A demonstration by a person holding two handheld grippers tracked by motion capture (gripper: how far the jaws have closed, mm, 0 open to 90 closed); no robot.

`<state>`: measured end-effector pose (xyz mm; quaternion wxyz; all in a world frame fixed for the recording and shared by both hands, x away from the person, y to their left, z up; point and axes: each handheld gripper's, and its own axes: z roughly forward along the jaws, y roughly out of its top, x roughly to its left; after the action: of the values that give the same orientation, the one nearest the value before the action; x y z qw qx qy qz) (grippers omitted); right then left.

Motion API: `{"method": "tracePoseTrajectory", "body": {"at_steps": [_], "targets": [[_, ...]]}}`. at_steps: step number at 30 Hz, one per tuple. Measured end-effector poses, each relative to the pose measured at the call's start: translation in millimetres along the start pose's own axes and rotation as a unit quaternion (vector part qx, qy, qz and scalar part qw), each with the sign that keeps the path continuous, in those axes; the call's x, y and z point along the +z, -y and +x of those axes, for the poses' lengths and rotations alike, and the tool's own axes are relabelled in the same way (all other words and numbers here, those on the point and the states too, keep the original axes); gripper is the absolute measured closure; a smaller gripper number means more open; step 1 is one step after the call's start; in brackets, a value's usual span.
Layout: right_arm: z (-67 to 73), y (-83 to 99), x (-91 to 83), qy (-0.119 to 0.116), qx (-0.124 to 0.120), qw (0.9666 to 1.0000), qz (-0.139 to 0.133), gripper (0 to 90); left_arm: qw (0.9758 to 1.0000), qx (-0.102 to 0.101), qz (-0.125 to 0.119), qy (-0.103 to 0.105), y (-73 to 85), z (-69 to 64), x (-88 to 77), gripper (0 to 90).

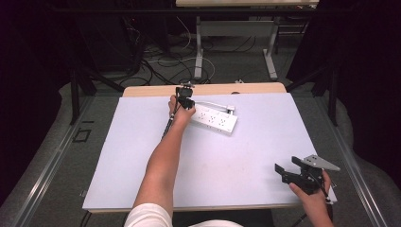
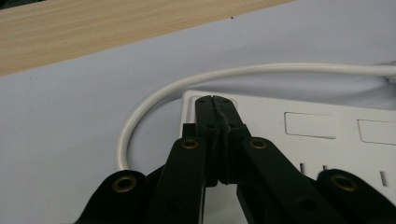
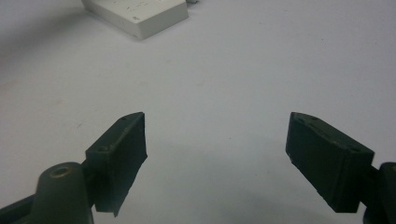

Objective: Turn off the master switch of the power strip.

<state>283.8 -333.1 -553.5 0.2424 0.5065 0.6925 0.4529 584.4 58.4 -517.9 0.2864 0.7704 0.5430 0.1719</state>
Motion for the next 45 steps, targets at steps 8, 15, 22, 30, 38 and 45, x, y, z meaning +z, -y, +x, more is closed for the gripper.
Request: {"method": "tracePoseTrajectory", "body": {"at_steps": [8, 15, 22, 30, 38, 45], "targets": [[-1.2, -0.7, -1.1, 0.004, -0.001, 1.0, -0.006, 19.8, 0.9998, -0.013, -0.014, 0.009, 1.6, 1.9, -14.6, 89.2], [0.7, -0.2, 0.1, 0.002, -0.004, 1.0, -0.007, 19.8, 0.9991, -0.029, -0.024, 0.018, 1.3, 11.1, -26.4, 86.0], [0.9, 0.3, 1.0, 0.002, -0.009, 0.9999, -0.01, 19.8, 0.9987, -0.031, -0.03, 0.029, 5.8, 20.3, -38.9, 80.6], [4.0, -0.3, 0.4, -0.002, -0.012, 0.9999, -0.008, 19.8, 0.9983, -0.028, -0.038, 0.035, 12.0, 30.2, -57.7, 73.8], [7.6, -0.9, 0.2, -0.008, -0.03, 0.9995, -0.007, 19.9, 0.9975, -0.026, -0.048, 0.044, 18.6, 33.8, -74.4, 69.1], [7.3, -1.2, -0.8, -0.013, -0.033, 0.9993, -0.012, 19.8, 0.9967, -0.029, -0.059, 0.047, 24.7, 36.0, -86.1, 65.7]]}}
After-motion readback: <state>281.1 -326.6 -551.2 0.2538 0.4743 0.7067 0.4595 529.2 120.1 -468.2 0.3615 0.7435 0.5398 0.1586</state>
